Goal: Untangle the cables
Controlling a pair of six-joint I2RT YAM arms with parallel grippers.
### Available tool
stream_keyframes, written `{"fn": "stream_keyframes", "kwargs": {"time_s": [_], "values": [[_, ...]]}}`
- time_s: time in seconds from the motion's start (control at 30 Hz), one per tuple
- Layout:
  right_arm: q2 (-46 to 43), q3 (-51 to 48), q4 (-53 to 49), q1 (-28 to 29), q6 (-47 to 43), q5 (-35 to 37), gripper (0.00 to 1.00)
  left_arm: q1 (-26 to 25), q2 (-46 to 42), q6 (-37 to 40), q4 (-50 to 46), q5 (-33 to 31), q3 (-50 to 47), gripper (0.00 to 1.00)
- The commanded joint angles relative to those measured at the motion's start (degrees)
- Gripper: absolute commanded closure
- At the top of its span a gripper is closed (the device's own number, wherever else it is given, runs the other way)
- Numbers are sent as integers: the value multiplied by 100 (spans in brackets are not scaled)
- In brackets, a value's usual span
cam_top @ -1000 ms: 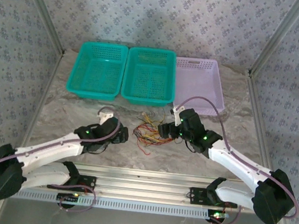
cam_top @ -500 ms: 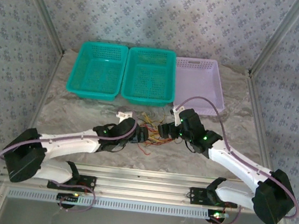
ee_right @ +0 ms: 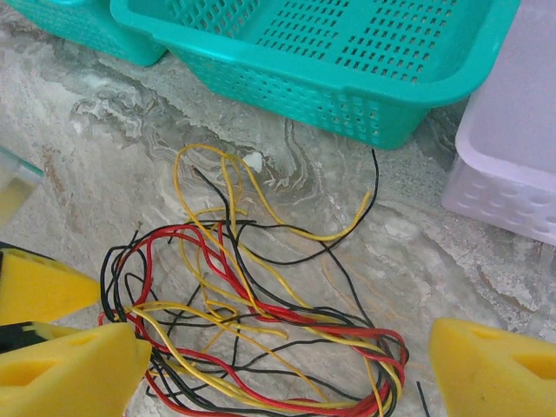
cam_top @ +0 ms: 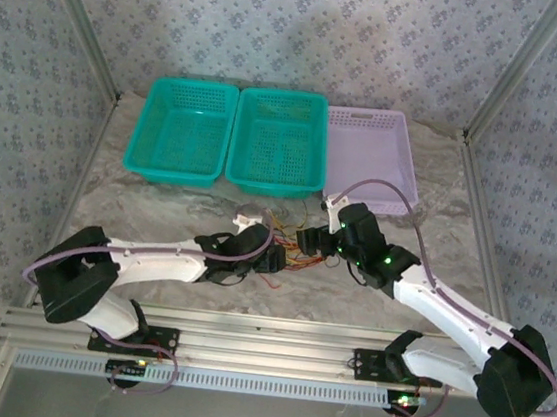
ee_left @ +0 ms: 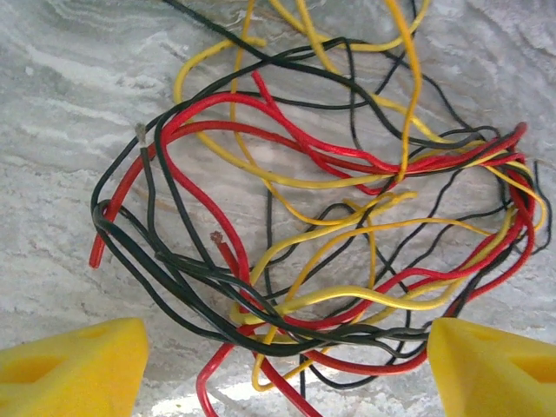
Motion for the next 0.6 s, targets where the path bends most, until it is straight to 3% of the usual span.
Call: {"fn": "stream_keyframes", "kwargs": {"time_s": [0.0, 0.27, 0.57], "values": [[-139, -24, 12, 38, -19, 125, 12, -34, 164, -134, -27, -6, 215, 18], [-211, -68, 32, 50, -14, 93, 11, -43, 539, -116, -108, -157, 474, 30], [-219, -76, 48, 66, -5, 41, 11, -43, 745, -126, -22, -213, 434, 55]]}}
